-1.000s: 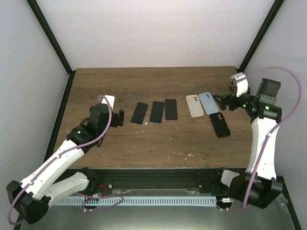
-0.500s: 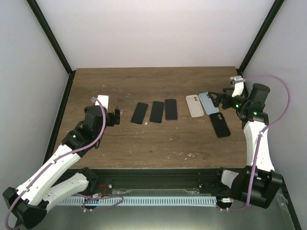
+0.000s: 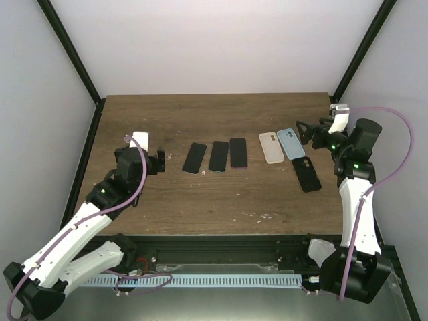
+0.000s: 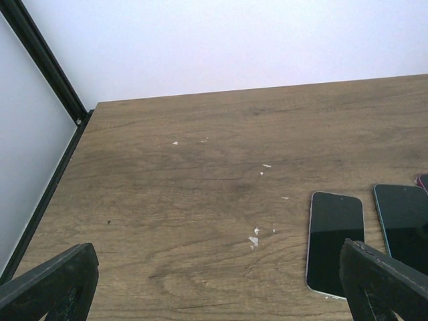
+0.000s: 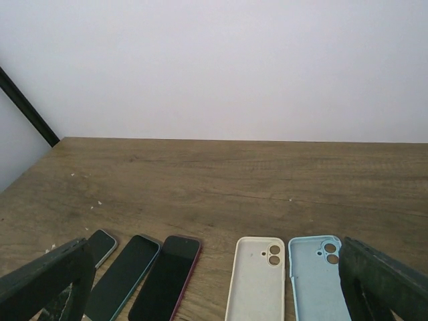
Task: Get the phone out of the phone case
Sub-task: Reset both arms
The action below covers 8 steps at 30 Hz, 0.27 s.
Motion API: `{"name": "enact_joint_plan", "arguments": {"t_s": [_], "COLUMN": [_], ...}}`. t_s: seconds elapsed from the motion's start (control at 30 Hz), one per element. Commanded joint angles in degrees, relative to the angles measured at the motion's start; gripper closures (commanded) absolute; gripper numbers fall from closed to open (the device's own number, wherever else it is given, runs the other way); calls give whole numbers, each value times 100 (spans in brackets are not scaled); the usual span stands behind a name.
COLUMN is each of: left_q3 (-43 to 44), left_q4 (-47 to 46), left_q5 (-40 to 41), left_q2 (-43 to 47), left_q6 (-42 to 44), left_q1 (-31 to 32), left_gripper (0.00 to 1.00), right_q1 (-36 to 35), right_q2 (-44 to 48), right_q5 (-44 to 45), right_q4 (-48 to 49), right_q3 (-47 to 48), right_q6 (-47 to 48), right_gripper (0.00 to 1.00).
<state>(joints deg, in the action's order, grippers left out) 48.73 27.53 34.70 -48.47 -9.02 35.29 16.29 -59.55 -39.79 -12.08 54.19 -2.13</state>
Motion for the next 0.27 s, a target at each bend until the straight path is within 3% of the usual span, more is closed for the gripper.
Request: {"name": "enact_joint_plan", "arguments": {"t_s": [0.0, 0.23], "left_q3": [51, -23], "left_q4": [-115, -224], "left_q5": [97, 115], "left_q2": [147, 394], "left_q6": [-72, -79], "left_q1": [-15, -17], "left_gripper": [0, 0], "right_q1": [-48, -47], "right_q2": [158, 494], "right_q5": [1, 167], "right_q4": [-20, 181], "right_q3": [369, 222], "right_q6": [-213, -329], "right_gripper": [0, 0]}}
